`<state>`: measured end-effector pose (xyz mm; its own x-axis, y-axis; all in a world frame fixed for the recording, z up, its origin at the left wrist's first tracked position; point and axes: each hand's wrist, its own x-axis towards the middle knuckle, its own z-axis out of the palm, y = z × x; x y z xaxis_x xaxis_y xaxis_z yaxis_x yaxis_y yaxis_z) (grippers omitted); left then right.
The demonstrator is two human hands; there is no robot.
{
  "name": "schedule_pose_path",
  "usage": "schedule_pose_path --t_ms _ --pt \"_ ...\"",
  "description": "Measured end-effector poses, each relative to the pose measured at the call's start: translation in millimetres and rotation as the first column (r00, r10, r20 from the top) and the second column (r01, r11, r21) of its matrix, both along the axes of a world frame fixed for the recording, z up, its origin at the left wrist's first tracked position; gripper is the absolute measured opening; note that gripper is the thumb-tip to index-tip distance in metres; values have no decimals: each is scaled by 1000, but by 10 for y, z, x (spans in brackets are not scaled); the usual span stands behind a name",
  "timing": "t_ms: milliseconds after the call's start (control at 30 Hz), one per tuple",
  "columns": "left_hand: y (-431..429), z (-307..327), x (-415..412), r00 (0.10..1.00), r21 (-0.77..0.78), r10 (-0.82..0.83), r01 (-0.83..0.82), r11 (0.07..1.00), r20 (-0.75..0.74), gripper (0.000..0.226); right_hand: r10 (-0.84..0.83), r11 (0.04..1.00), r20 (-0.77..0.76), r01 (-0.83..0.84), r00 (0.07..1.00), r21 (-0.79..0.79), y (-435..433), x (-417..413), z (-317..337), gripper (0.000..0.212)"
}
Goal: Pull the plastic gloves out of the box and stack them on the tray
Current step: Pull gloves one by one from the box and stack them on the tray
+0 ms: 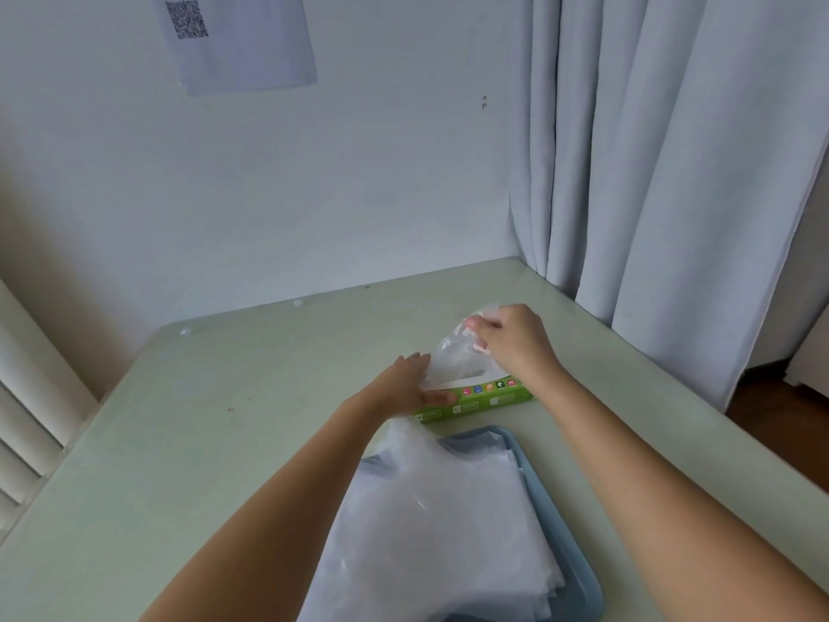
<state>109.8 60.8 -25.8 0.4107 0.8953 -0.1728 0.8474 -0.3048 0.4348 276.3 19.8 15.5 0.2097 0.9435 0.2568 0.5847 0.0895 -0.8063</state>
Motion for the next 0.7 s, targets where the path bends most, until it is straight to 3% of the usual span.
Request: schedule_pose_path --t_ms 133,233,333,433,467,533,567,633,667,700 --pt "8 -21 -6 1000 16 -13 12 1000 17 78 -60 991 290 22 955 133 5 -41 230 43" --pt "6 -28 -17 1000 2 -17 17 1000 21 80 -95 978 371 16 924 210 -38 -38 457 45" --pt "-10 -14 -7 1000 -26 -2 2 1000 -2 85 -146 947 296 47 944 316 -152 30 741 24" --pt "-35 76 9 999 -38 9 -11 999 -39 79 -51 931 119 4 992 365 -317 90 985 22" --pt "-54 136 11 1000 -38 22 -23 999 -11 73 -3 938 77 -23 997 346 -393 104 1058 21" --pt "-100 255 -21 968 -91 122 -105 990 218 58 91 956 -6 -85 996 281 -517 118 1137 27" --pt "-135 325 -26 900 -171 187 -128 977 393 50 121 957 -37 -107 992 269 -587 124 1171 31" --pt "-230 461 -39 624 -402 348 -58 914 700 29 151 950 -58 -128 987 284 -723 117 1223 35" --pt "-318 523 -24 460 -516 442 41 856 770 27 167 946 -70 -139 984 294 -787 105 1240 35" --pt "-431 590 -7 350 -588 515 143 796 782 39 191 941 -91 -155 977 301 -863 78 1270 35"
